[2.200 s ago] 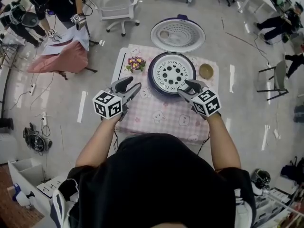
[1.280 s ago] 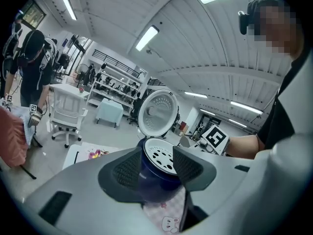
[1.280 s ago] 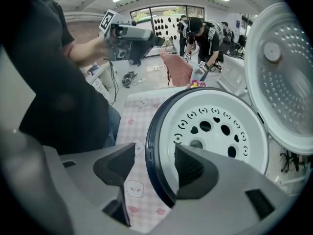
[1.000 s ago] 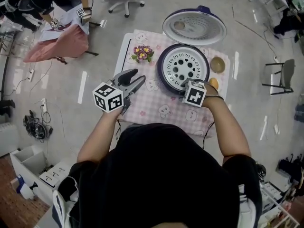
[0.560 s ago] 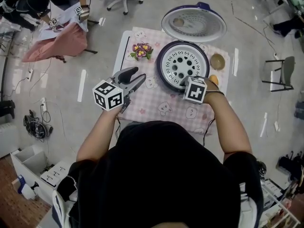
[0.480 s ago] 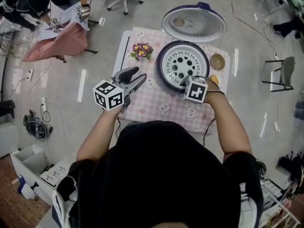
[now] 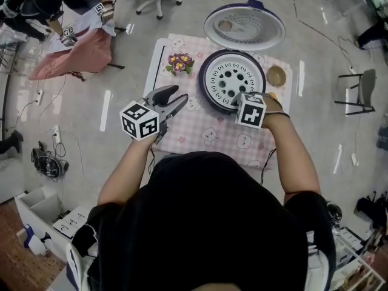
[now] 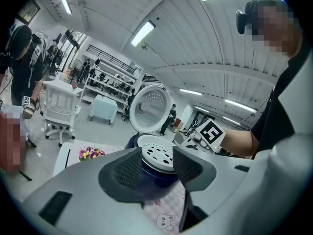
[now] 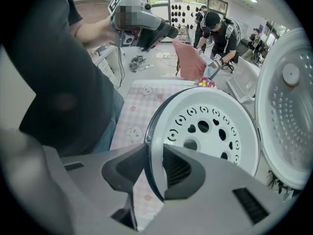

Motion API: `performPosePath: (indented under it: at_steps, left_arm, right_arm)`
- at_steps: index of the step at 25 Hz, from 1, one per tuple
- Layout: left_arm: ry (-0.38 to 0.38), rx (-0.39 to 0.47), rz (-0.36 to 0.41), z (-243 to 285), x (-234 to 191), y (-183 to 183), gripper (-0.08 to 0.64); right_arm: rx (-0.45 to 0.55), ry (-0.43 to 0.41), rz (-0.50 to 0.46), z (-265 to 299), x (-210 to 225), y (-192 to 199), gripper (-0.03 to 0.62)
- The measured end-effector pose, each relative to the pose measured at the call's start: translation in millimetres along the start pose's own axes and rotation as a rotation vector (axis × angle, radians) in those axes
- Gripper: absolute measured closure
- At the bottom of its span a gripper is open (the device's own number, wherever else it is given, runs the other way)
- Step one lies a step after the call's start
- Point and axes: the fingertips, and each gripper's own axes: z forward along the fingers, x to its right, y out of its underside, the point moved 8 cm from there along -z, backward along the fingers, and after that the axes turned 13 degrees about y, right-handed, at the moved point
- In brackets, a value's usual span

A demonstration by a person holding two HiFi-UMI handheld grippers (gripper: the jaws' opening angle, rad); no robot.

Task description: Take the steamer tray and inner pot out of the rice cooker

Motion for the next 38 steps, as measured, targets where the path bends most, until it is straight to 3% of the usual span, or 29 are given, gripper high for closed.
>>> performPosePath:
  at_steps: [6, 14, 38]
  left_arm:
    - [0.002, 0.0, 0.001, 1.6, 10.3, 3.1, 0.347]
    - [0.012, 0.0, 0.002, 2.2, 23.1, 8.0, 0.347]
    - [0.025, 0.001, 0.037, -2.3, 74.4, 20.9, 0.347]
  right_arm:
    - [0.011, 0.066, -0.008, -12.3, 2.0, 3.3, 0.532]
    - [0.067, 0.154, -0.031, -24.7, -4.2, 1.0, 0.552]
    - [0.112, 0.248, -0.061, -63.2, -40.1, 7.0, 0.554]
